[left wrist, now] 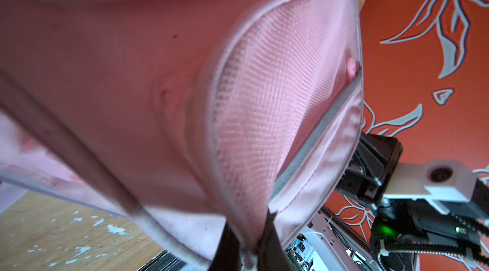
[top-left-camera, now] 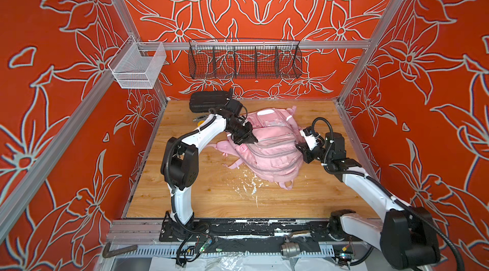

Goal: Pack the student bag

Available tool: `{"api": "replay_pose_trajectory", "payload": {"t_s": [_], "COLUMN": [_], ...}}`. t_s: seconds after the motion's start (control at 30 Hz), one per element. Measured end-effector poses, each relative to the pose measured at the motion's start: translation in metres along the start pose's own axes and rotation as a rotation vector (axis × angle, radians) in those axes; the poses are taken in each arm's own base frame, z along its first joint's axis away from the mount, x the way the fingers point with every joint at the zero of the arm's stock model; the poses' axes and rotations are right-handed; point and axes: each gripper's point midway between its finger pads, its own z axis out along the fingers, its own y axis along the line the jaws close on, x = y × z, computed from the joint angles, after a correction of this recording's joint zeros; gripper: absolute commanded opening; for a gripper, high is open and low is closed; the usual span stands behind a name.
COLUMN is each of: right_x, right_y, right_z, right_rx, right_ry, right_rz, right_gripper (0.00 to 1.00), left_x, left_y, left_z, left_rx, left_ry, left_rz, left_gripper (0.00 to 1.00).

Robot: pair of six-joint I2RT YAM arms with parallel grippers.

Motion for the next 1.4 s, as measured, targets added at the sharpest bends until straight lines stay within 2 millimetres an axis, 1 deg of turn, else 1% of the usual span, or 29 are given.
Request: {"api": "replay_pose_trajectory", "payload": {"t_s": [0.07, 0.1, 0.17, 0.2, 0.27, 0.3, 0.37, 0.43, 0.5, 0.53, 0.6, 0.73, 0.8, 0.87, 0.93, 1.0, 1.07, 1.17, 1.27, 1.4], "right_x": [-0.002, -0.002, -0.002, -0.002, -0.003, -0.003, -0.002, -0.002, 0.001, 0.001, 0.003, 0.005, 0.004, 0.004, 0.006, 0.007, 0.007, 0.006, 0.005, 0.002], "right_y": [0.013, 0.021, 0.035, 0.042, 0.055, 0.061, 0.067, 0.071, 0.072, 0.073, 0.073, 0.070, 0.070, 0.070, 0.070, 0.070, 0.070, 0.070, 0.070, 0.068], "right_z": [-0.004, -0.005, -0.006, -0.006, -0.005, -0.004, -0.003, -0.001, 0.001, 0.002, 0.004, 0.004, 0.004, 0.004, 0.004, 0.005, 0.005, 0.004, 0.003, 0.002], "right_rx": [-0.030, -0.048, -0.076, -0.095, -0.128, -0.142, -0.160, -0.171, -0.174, -0.176, -0.176, -0.155, -0.152, -0.149, -0.146, -0.145, -0.144, -0.140, -0.136, -0.121], "right_ry": [-0.014, -0.015, -0.015, -0.015, -0.014, -0.013, -0.009, -0.005, 0.005, 0.008, 0.015, 0.024, 0.019, 0.018, 0.020, 0.019, 0.017, 0.011, 0.006, -0.002], "right_rz": [-0.027, -0.043, -0.067, -0.077, -0.094, -0.098, -0.098, -0.097, -0.091, -0.090, -0.089, -0.088, -0.092, -0.092, -0.088, -0.084, -0.081, -0.082, -0.086, -0.091], "right_gripper": [0.00, 0.00, 0.00, 0.00, 0.00, 0.00, 0.00, 0.00, 0.00, 0.00, 0.00, 0.00, 0.00, 0.00, 0.00, 0.00, 0.00, 0.00, 0.00, 0.00], "left_x": [-0.012, -0.020, -0.036, -0.048, -0.067, -0.073, -0.077, -0.070, -0.051, -0.041, -0.018, 0.009, 0.020, 0.028, 0.037, 0.042, 0.043, 0.039, 0.034, 0.033], "left_y": [0.000, 0.000, 0.001, 0.002, 0.007, 0.011, 0.018, 0.026, 0.029, 0.027, 0.012, -0.023, -0.045, -0.061, -0.069, -0.072, -0.076, -0.076, -0.073, -0.065], "left_z": [-0.002, -0.002, -0.001, -0.002, -0.005, -0.008, -0.012, -0.013, -0.013, -0.012, -0.012, -0.012, -0.005, 0.005, 0.014, 0.020, 0.025, 0.032, 0.042, 0.056], "left_rx": [-0.010, -0.014, -0.026, -0.037, -0.051, -0.060, -0.072, -0.080, -0.090, -0.092, -0.083, -0.037, 0.012, 0.052, 0.070, 0.079, 0.089, 0.097, 0.092, 0.072], "left_ry": [0.002, 0.003, -0.012, -0.039, -0.086, -0.104, -0.136, -0.161, -0.178, -0.187, -0.214, -0.277, -0.276, -0.266, -0.249, -0.239, -0.236, -0.239, -0.236, -0.222], "left_rz": [-0.001, -0.002, -0.001, 0.002, -0.012, -0.025, -0.063, -0.110, -0.162, -0.176, -0.185, -0.177, -0.170, -0.169, -0.181, -0.200, -0.215, -0.242, -0.268, -0.302], "left_gripper": [0.07, 0.14, 0.37, 0.43, 0.49, 0.50, 0.53, 0.56, 0.59, 0.59, 0.59, 0.60, 0.60, 0.60, 0.60, 0.60, 0.59, 0.55, 0.53, 0.53]}}
